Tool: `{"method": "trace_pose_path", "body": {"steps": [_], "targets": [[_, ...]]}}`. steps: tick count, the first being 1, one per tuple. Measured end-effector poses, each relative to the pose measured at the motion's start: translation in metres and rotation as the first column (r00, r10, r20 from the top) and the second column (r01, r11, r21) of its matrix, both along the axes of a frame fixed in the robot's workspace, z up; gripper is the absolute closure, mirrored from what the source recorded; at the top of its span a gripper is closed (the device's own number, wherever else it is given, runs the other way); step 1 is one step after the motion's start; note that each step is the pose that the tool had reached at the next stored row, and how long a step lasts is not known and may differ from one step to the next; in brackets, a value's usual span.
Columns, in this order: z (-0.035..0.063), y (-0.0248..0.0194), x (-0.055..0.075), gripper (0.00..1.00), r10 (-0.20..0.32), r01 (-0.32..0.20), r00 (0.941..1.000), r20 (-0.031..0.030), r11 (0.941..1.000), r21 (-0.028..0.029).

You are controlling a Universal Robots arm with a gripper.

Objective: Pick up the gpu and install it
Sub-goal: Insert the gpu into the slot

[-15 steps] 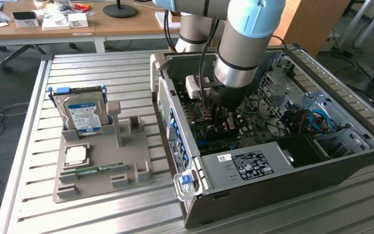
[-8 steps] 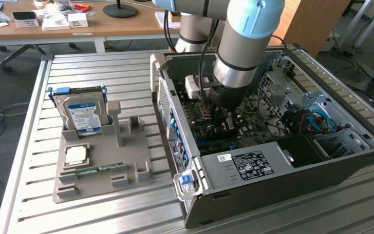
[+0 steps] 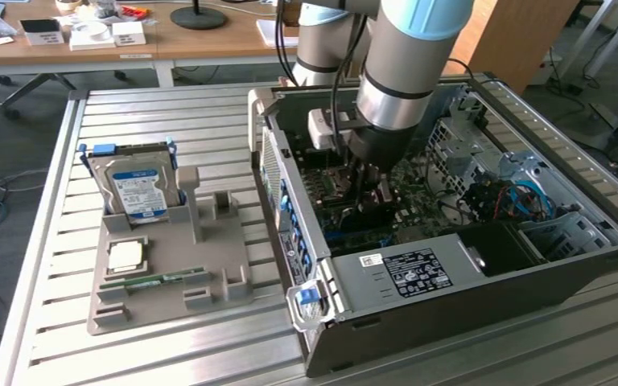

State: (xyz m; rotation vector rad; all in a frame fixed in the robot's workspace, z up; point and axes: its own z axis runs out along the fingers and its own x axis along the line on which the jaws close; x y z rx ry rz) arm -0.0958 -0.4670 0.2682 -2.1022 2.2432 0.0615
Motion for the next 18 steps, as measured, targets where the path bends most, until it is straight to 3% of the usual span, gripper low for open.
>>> {"method": "trace_pose_path", "body": {"steps": [18], "targets": [[0.0377,0.0,0.0,0.6,0.0,0.0,1.0,0.0,1.0,-0.0004]]}}
